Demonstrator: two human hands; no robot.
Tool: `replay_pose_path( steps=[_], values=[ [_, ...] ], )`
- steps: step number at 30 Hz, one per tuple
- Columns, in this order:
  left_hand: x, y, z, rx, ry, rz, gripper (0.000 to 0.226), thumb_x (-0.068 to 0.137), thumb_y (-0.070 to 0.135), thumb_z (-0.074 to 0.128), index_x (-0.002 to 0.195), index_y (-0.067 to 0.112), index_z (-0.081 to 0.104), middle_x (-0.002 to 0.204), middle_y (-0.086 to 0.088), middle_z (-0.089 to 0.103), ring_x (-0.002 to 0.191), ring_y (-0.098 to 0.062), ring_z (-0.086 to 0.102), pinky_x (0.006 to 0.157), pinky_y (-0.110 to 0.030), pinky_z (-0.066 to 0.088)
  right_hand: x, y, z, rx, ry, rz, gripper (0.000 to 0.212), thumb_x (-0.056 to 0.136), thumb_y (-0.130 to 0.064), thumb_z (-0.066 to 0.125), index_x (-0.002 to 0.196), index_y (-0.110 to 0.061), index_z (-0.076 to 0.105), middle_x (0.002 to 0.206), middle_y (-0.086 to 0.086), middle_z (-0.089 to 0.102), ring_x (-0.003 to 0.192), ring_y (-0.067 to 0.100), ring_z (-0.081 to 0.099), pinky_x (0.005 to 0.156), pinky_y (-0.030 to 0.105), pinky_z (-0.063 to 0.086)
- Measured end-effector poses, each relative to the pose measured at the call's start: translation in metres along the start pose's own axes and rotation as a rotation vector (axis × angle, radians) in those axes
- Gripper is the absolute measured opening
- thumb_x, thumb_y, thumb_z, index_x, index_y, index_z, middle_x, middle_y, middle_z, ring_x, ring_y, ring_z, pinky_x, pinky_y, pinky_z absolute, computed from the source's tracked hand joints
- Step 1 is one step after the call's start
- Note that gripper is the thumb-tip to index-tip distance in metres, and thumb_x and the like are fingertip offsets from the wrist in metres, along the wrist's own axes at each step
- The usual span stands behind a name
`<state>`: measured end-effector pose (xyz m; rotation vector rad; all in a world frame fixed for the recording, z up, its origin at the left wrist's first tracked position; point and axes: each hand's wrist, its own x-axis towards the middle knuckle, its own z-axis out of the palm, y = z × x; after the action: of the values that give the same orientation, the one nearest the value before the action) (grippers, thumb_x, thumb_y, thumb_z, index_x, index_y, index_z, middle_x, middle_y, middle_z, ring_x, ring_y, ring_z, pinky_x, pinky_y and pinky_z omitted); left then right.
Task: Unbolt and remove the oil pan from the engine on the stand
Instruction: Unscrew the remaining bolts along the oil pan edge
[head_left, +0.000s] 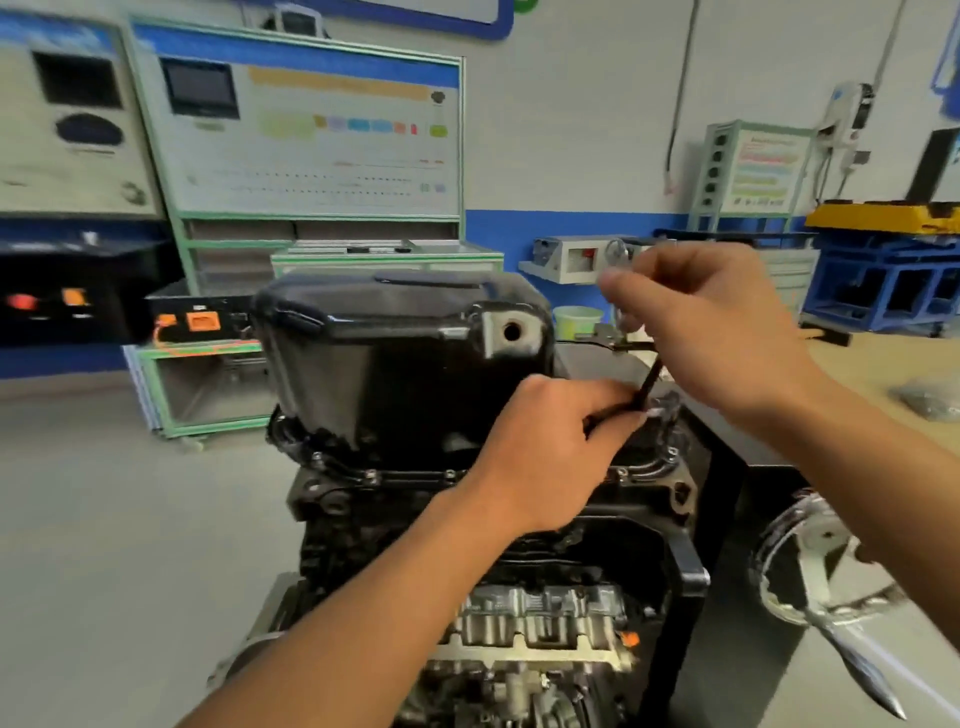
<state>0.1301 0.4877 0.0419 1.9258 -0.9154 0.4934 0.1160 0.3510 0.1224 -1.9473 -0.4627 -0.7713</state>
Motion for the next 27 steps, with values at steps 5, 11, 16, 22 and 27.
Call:
replay_pose_path(
  steps=[5, 11, 16, 22, 27],
  values=[
    [-0.079, -0.009, -0.089, 0.095, 0.442, -0.1, 0.018, 0.091, 0.025, 0.07, 0.1, 0.04, 0.075, 0.084, 0.017, 0.076, 0.07, -0.017, 0.073, 0.064, -0.031, 0.059, -0.019, -0.058, 0.039, -0.119, -0.162, -0.381, 0.017, 0.089, -0.032, 0.073, 0.074, -0.025, 0.069, 0.068, -0.011, 0.066, 0.064, 0.007, 0.061, 0.057, 0.011, 0.04],
    [-0.113, -0.03, -0.173, 0.17, 0.674, -0.293, 0.02, 0.083, 0.017, 0.079, 0.094, 0.033, 0.076, 0.078, 0.025, 0.073, 0.074, 0.004, 0.071, 0.073, -0.018, 0.059, -0.014, -0.097, 0.111, -0.255, -0.389, -0.508, 0.012, 0.091, -0.033, 0.069, 0.087, -0.024, 0.076, 0.068, -0.013, 0.064, 0.062, 0.008, 0.057, 0.058, 0.028, 0.048],
    [-0.108, -0.058, -0.177, 0.132, 0.665, -0.289, 0.032, 0.081, 0.015, 0.08, 0.08, 0.045, 0.07, 0.076, 0.023, 0.074, 0.071, 0.0, 0.072, 0.071, -0.024, 0.061, 0.006, -0.11, 0.156, -0.433, -0.473, -0.532, 0.02, 0.093, -0.035, 0.066, 0.091, -0.018, 0.076, 0.08, -0.004, 0.071, 0.079, 0.018, 0.062, 0.072, 0.04, 0.055],
    [-0.114, -0.1, -0.157, 0.055, 0.693, -0.224, 0.043, 0.08, 0.015, 0.081, 0.069, 0.055, 0.069, 0.073, 0.032, 0.07, 0.07, 0.007, 0.069, 0.065, -0.005, 0.05, 0.01, -0.104, 0.172, -0.564, -0.509, -0.562, 0.011, 0.09, -0.024, 0.068, 0.092, -0.018, 0.078, 0.08, -0.006, 0.072, 0.071, 0.011, 0.066, 0.066, 0.034, 0.056],
    [-0.115, -0.113, -0.154, 0.071, 0.665, -0.179, 0.041, 0.081, 0.016, 0.081, 0.078, 0.055, 0.068, 0.078, 0.029, 0.072, 0.07, 0.004, 0.07, 0.065, -0.009, 0.054, -0.023, -0.076, 0.171, -0.373, -0.323, -0.395, 0.007, 0.087, -0.027, 0.073, 0.081, -0.025, 0.076, 0.063, -0.013, 0.066, 0.064, 0.0, 0.064, 0.059, 0.013, 0.05]
  ],
)
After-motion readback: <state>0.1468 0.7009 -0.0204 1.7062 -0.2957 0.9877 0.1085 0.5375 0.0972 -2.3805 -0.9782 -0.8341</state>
